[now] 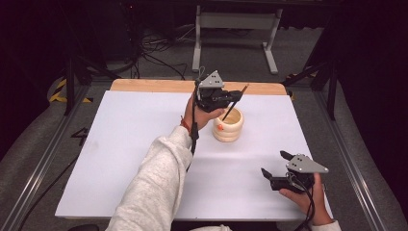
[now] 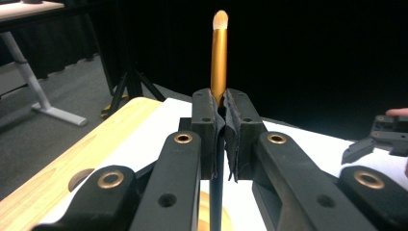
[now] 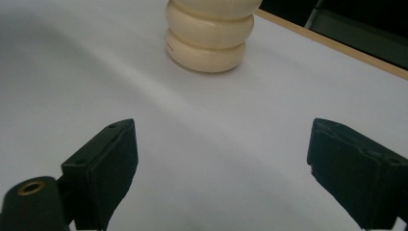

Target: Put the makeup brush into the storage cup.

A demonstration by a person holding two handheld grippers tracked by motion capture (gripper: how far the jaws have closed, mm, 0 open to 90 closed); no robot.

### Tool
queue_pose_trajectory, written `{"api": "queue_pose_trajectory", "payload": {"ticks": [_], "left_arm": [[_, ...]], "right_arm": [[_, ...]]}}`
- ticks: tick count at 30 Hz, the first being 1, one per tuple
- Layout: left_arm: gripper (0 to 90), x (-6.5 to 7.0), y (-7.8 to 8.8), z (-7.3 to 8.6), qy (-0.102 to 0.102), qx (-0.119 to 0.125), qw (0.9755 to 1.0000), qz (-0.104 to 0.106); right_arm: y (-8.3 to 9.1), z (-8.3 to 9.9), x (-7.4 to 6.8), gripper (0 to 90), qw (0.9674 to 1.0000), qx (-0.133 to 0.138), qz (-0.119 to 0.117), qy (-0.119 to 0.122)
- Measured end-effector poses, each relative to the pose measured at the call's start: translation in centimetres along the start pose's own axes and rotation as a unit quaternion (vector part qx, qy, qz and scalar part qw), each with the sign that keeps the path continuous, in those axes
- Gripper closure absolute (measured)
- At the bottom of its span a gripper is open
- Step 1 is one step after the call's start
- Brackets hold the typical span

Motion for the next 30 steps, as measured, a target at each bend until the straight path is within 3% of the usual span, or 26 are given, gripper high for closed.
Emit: {"api": "queue_pose_trajectory", "payload": {"ticks": [9,20,30], "left_arm": [[83.8,-0.6,-0.6,0.4,0.007,0.009,0.9999,0.003],[83.8,-1.5,-0.8,0.9,0.011,0.019,0.9995,-0.024],[83.8,-1.6,-1.4,1.3,0.013,0.020,0.9994,-0.024]], "right_arm": [[0.0,0.1,0.0,11.3,1.0000,-0.001,0.001,0.000],[0.0,0.0,0.0,11.3,1.0000,0.000,0.001,0.001],[0.0,0.1,-0.1,11.3,1.0000,-0.001,0.001,0.002]]}}
Point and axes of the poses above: each handheld gripper's, and its own axes: y roughly backward along the jaws, z roughly out of its underside, x roughly to its right, the point moved 8 cm from there along -y, roughly forward along the jaws, and after that the axes turned 14 degrees about z, right-handed, at the moved point
